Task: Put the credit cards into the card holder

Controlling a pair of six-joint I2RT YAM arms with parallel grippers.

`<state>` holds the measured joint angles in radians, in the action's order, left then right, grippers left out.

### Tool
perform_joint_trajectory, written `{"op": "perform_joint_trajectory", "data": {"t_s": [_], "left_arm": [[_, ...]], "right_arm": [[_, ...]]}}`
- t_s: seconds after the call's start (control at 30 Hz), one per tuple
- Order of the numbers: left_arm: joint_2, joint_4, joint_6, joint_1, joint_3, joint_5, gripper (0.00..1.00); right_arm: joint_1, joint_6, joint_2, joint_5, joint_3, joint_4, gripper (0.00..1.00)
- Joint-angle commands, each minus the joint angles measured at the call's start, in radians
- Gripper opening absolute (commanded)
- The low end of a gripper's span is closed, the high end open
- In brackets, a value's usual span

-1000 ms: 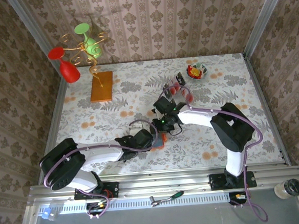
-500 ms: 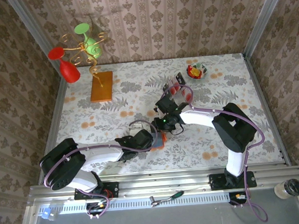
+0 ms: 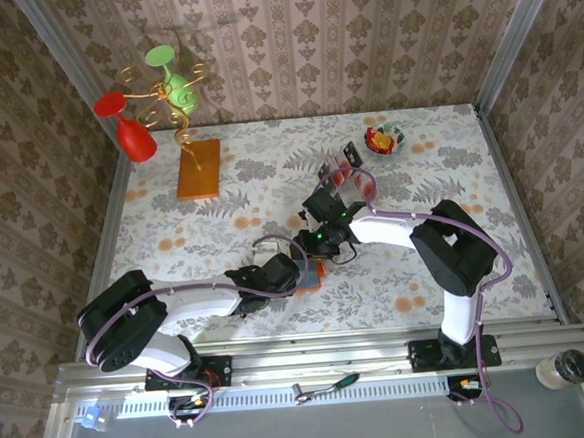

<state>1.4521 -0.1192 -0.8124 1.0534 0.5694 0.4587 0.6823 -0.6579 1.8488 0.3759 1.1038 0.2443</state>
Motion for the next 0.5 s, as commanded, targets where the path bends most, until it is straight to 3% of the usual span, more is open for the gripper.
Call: {"op": "perform_joint_trajectory", "data": {"t_s": [0.0,0.27,0.47], "left_arm": [[-0.008,-0.042,0.002,0.007,-0.007,0.016,0.9],[-0.171,-0.133,0.048,-0.012,0.037,0.061,0.99],[-0.348,-0.177,0.058,-0.075,-0.008,0.057,1.0]], "right_arm": [[0.0,-0.018,0.005,0.047,-0.013,-0.013,0.45],[0.017,-0.052,-0.044,0.089,-0.008,-0.017,0.5],[0.063,-0.077,-0.054,0.089,0.017,-0.008,0.54]]}}
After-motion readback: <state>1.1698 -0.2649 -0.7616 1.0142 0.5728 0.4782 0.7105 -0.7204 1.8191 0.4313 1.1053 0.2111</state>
